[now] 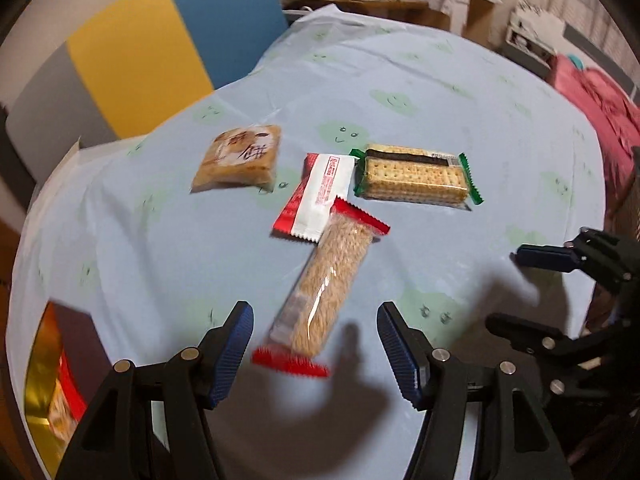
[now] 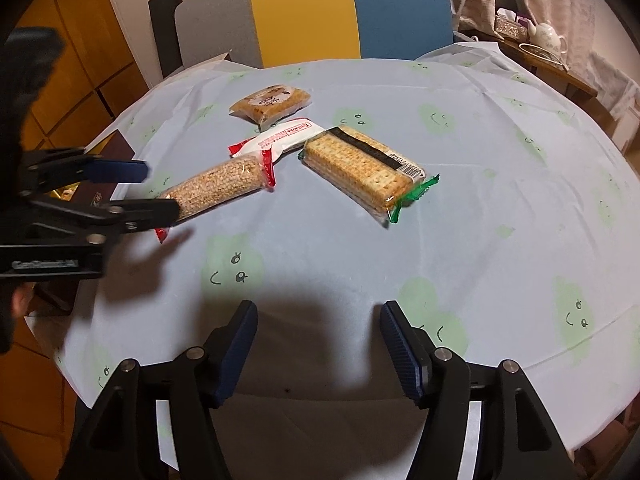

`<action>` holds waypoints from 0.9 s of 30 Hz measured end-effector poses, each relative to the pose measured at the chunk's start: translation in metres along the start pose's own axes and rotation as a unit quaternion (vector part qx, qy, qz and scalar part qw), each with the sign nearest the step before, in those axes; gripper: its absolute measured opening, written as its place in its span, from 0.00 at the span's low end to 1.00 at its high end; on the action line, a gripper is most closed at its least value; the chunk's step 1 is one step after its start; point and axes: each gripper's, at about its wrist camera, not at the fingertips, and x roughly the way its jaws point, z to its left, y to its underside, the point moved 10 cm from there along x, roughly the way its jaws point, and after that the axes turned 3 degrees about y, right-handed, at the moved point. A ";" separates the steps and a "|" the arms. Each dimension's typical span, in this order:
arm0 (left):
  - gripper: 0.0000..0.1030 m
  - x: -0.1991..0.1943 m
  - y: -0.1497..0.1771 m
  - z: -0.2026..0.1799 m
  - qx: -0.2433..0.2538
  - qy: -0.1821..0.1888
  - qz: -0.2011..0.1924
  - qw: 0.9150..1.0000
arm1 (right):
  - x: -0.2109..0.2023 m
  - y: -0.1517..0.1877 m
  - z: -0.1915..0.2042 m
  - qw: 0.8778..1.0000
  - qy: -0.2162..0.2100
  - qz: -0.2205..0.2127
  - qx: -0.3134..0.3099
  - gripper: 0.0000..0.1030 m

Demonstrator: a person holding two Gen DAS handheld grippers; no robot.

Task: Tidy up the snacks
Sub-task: 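Grasp the sesame bar with red ends with the left gripper, then carry the sesame bar toward the tray with the left gripper while the right reaches for the white-red pack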

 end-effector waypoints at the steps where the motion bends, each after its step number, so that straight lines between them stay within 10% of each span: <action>1: 0.64 0.006 -0.003 -0.001 0.004 0.004 0.006 1.000 | 0.000 0.000 0.000 1.000 -0.001 0.000 0.001 0.64; 5: 0.63 0.020 -0.010 -0.001 0.003 0.015 0.019 1.000 | 0.001 0.000 0.001 1.000 -0.005 -0.003 -0.001 0.67; 11: 0.35 0.029 -0.003 0.003 -0.041 0.023 0.012 0.999 | 0.003 0.000 0.002 1.000 -0.005 -0.006 -0.006 0.68; 27: 0.33 -0.029 0.104 0.003 -0.188 -0.020 -0.068 0.980 | 0.011 -0.037 0.016 0.998 -0.061 0.006 0.033 0.55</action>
